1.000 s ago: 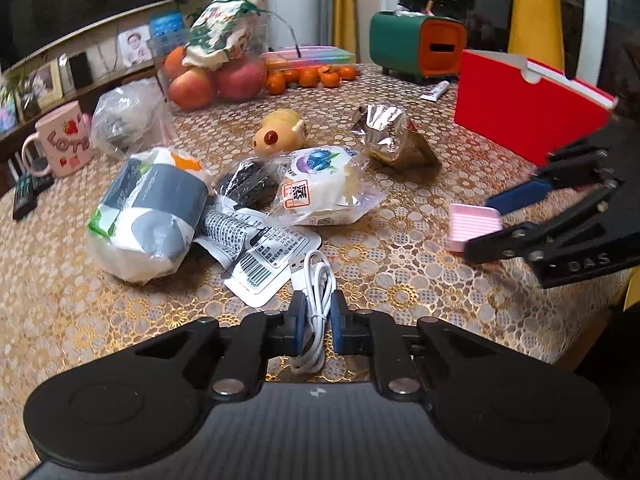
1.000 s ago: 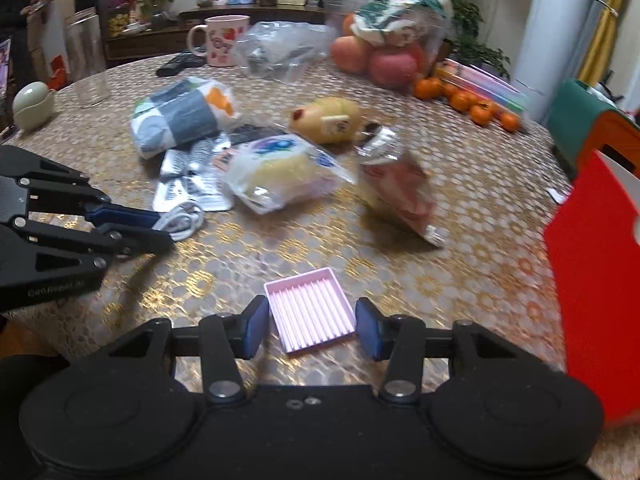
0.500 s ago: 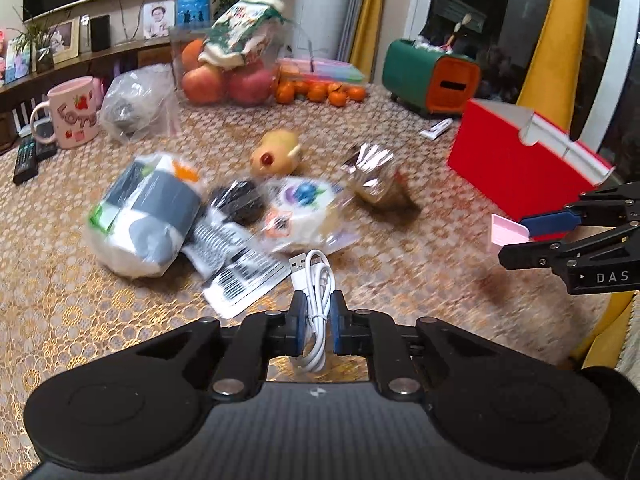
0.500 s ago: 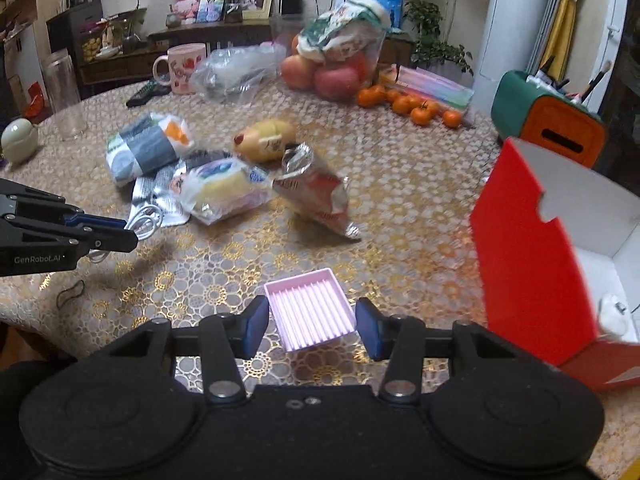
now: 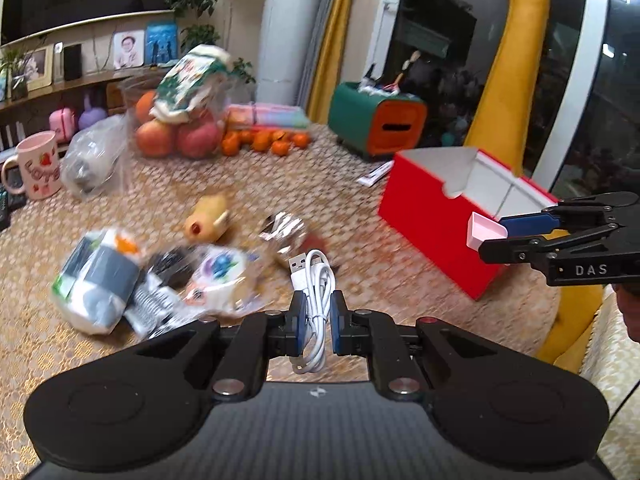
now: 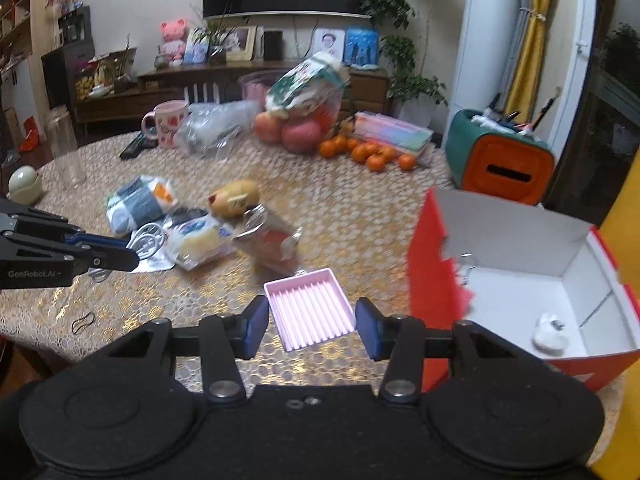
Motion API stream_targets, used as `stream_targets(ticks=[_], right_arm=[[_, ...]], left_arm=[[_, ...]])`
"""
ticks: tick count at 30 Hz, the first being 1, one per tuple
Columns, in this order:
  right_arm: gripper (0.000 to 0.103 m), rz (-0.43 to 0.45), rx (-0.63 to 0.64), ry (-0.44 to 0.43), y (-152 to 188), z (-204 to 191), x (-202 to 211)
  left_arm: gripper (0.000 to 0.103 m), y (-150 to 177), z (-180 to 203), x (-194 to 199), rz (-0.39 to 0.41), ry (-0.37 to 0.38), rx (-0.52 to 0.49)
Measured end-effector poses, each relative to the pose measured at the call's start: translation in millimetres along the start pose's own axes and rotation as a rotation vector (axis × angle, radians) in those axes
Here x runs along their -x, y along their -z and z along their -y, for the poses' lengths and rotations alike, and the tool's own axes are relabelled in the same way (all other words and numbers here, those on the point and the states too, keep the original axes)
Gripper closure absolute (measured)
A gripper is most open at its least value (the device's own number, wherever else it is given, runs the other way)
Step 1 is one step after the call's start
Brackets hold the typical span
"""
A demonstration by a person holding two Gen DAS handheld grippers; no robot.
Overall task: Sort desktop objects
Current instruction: 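Carry the comb and cable over the red box and open both grippers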
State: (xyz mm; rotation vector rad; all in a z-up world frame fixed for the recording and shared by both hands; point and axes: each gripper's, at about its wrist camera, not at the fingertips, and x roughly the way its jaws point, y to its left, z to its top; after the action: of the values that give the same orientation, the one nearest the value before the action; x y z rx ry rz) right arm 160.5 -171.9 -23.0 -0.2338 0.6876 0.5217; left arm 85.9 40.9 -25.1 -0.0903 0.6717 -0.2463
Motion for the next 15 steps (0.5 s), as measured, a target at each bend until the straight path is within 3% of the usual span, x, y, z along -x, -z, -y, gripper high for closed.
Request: stream_targets(ticks=[15], right_arm=[[0.056, 0.042, -0.090, 0.125, -7, 98, 29]], left_arm=[[0.092, -45, 66, -19, 0.019, 0.097, -0.059]])
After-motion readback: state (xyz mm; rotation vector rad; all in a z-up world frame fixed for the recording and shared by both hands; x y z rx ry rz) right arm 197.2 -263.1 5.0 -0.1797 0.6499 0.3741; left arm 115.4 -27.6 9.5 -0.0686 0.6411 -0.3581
